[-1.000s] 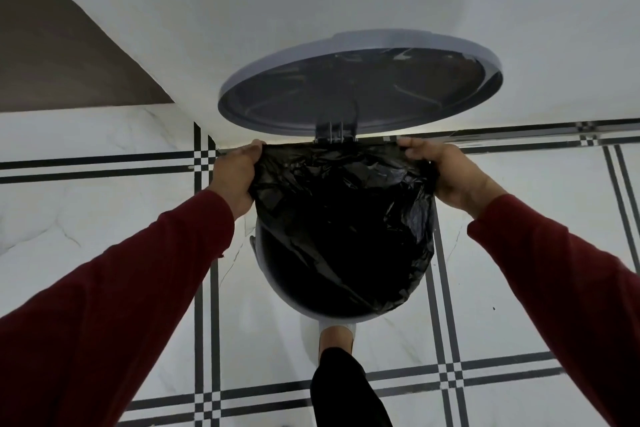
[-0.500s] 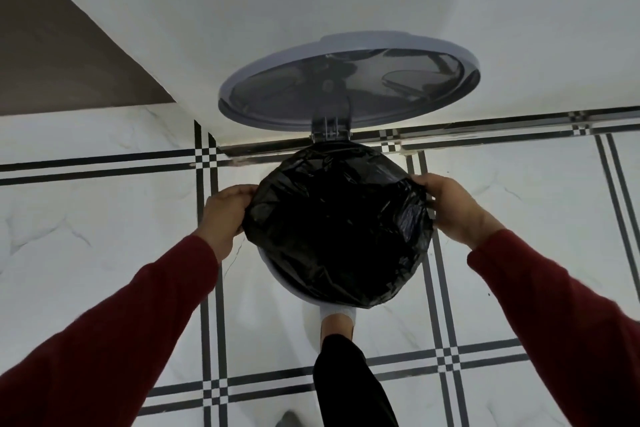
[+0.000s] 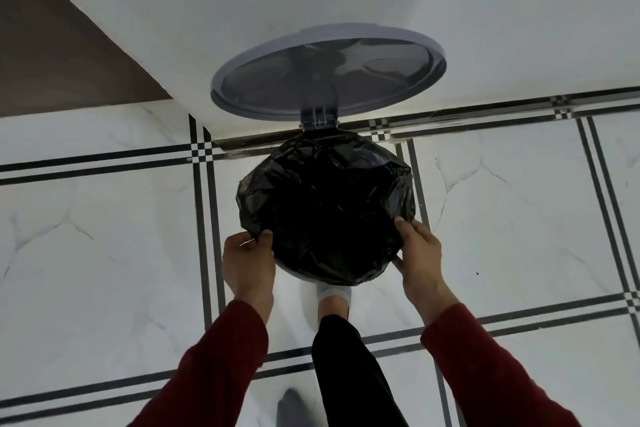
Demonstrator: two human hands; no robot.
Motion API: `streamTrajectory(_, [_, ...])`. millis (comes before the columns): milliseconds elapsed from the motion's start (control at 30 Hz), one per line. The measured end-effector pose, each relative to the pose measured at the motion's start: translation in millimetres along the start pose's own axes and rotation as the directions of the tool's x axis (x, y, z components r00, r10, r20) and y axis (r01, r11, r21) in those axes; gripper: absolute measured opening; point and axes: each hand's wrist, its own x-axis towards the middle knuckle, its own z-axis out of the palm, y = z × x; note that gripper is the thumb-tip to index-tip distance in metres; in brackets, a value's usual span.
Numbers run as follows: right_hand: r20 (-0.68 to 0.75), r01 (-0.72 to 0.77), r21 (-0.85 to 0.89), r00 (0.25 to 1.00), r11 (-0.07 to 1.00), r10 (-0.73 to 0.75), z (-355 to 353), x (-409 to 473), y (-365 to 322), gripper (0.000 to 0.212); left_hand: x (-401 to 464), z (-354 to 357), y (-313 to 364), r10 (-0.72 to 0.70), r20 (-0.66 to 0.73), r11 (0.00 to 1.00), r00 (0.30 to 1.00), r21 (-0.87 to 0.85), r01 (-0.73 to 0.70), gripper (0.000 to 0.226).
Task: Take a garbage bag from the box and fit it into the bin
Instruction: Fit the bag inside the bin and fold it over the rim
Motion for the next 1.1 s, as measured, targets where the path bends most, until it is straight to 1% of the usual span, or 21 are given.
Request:
streamTrajectory(33, [0.007,-0.012,0.019,1.000,1.000,0.011,-1,-2,0,0.015,-1,-2,-2,-0.001,-0.022,0.999,1.000,-0.036,0.000,0.019])
streamTrajectory(100, [0.027,-0.036,0.056,0.999,0.998,0.035,-5,-6,1,0.027,0,-8,-6,-0.028,-0.038,0.993,0.999,-0.114,0.023,0.012])
streamTrajectory(200, [0.063,-0.090,0.076,0.994,0.993,0.085,-15,-10,3,0.036,1,-21,-12,-0.144,0.053,0.969,0.988,-0.196,0.152,0.002])
streamTrajectory(267, [0.079,-0.128,0.059,0.989,0.990,0.124,-22,-10,8,0.033,-1,-27,-17,-0.221,0.144,0.949,0.965,-0.197,0.247,0.005])
streamTrajectory(367, [0.098,-0.179,0.013,0.979,0.984,0.177,-28,-6,13,0.022,-4,-32,-24,-0.294,0.322,0.885,0.900,-0.264,0.384,0.016])
streamTrajectory(433, [0.079,-0.215,-0.025,0.973,0.976,0.217,-31,0,16,0.015,-3,-34,-29,-0.312,0.365,0.867,0.877,-0.267,0.420,0.020])
streamTrajectory(500, [0.037,-0.249,-0.002,0.968,0.969,0.249,-32,7,18,0.010,0,-34,-33,-0.313,0.342,0.882,0.886,-0.241,0.405,0.021])
streamTrajectory(567, [0.025,-0.263,0.051,0.965,0.964,0.262,-30,12,16,0.008,3,-32,-34,-0.301,0.292,0.893,0.908,-0.249,0.376,0.017])
streamTrajectory(600, [0.029,-0.274,0.085,0.962,0.958,0.273,-29,14,13,0.009,5,-30,-33,-0.293,0.263,0.893,0.919,-0.270,0.361,0.013])
streamTrajectory(667, [0.062,-0.306,0.187,0.952,0.934,0.299,-25,15,5,0.020,9,-27,-28,-0.281,0.224,0.883,0.933,-0.321,0.342,0.012])
streamTrajectory(733, [0.101,-0.293,0.246,0.956,0.924,0.276,-23,16,-3,0.034,12,-23,-20,-0.276,0.250,0.868,0.928,-0.349,0.353,0.016])
streamTrajectory(767, [0.118,-0.284,0.262,0.958,0.922,0.261,-22,17,-6,0.036,12,-21,-16,-0.278,0.268,0.860,0.922,-0.358,0.364,0.016])
streamTrajectory(833, [0.159,-0.285,0.283,0.956,0.916,0.248,-22,18,-12,0.027,13,-18,-7,-0.294,0.269,0.841,0.917,-0.384,0.382,0.014])
streamTrajectory(900, [0.177,-0.287,0.256,0.953,0.923,0.247,-22,21,-15,0.018,13,-15,1,-0.302,0.235,0.832,0.924,-0.409,0.376,0.012])
streamTrajectory(1000, [0.138,-0.251,0.160,0.963,0.955,0.230,-23,28,-19,0.012,17,-10,14,-0.250,0.223,0.843,0.942,-0.428,0.325,0.009])
streamTrajectory(1100, [0.080,-0.092,0.056,0.993,0.994,0.088,-18,35,-25,0.016,21,-7,23,-0.199,0.197,0.883,0.960,-0.388,0.263,0.009])
